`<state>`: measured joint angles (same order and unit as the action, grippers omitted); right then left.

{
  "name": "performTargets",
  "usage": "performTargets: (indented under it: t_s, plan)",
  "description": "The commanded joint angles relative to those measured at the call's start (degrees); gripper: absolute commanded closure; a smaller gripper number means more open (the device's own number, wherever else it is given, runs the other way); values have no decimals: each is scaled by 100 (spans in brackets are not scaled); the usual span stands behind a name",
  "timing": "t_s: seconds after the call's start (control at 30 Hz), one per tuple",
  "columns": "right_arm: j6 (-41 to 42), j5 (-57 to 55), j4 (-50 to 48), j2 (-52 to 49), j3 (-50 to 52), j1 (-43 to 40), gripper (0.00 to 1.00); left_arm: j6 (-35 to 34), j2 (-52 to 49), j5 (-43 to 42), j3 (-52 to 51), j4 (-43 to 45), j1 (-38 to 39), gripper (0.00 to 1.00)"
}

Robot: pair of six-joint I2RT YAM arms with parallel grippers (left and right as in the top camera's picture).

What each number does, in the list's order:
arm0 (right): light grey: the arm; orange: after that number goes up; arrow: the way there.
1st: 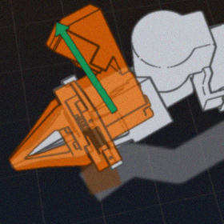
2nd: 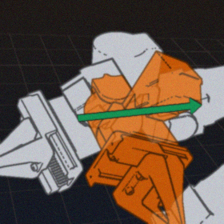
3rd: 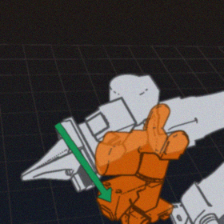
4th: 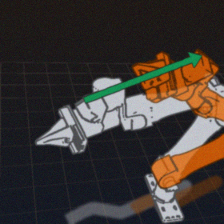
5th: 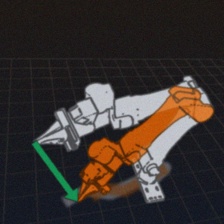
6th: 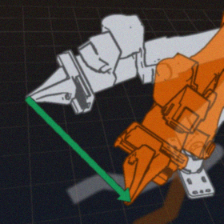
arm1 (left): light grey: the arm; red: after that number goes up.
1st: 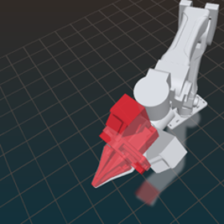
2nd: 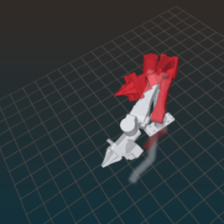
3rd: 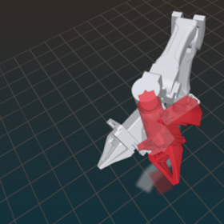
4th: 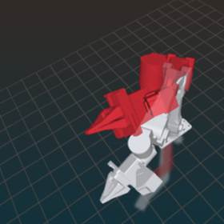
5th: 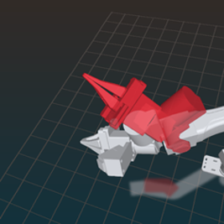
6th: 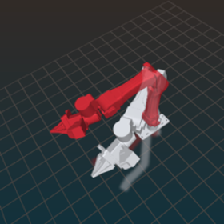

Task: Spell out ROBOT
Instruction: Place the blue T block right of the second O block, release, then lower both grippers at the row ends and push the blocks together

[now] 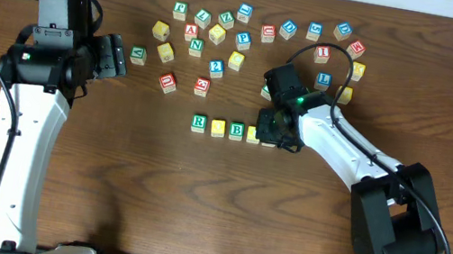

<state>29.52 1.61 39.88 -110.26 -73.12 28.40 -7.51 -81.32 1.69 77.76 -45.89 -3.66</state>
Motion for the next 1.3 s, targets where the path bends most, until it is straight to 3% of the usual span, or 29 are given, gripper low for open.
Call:
performTargets:
  t_s: [0.0,0.1,0.23,0.37,0.43,0.6,0.7,0.8,0.93,1.0,1.17,1.2,1.27]
  plan:
    - [0,-109,-61,-129,-118,-28,81,-31,-2,44,42,9,-28,15]
    - [0,-125,-68,-129,-118,-28,78,-31,-2,44,42,9,-28,15]
    - [0,-125,-68,-129,-118,-28,64,-31,-2,44,42,9,-28,15]
    - [0,-122,-90,-129,-133,-31,64,-31,-2,44,42,9,-28,15]
    - [24,-129,201,-70,-393,-66,72,-28,0,44,42,4,-28,15]
    - [-87,-160,1349,247,-1300,-518,67,-11,221,17,264,2,-28,15]
    - [74,-92,1906,321,-1410,-787,70,-37,422,-846,262,-214,-28,15]
    - [92,-92,1921,315,-1193,-822,70,-334,256,-1049,212,-535,-28,16]
    - [197,-74,1650,308,-765,-807,73,-442,-203,-1156,28,-765,-11,25]
    - [328,35,1290,308,-420,-804,73,-442,-605,-1464,-4,-793,2,39]
    - [328,350,719,308,98,-804,72,-369,-1274,-1478,-166,-892,417,85]
    - [374,352,693,308,197,-807,72,-269,-1349,-1480,-271,-909,479,91]
    - [424,352,599,308,295,-807,71,-138,-1353,-1480,-535,-822,474,92]
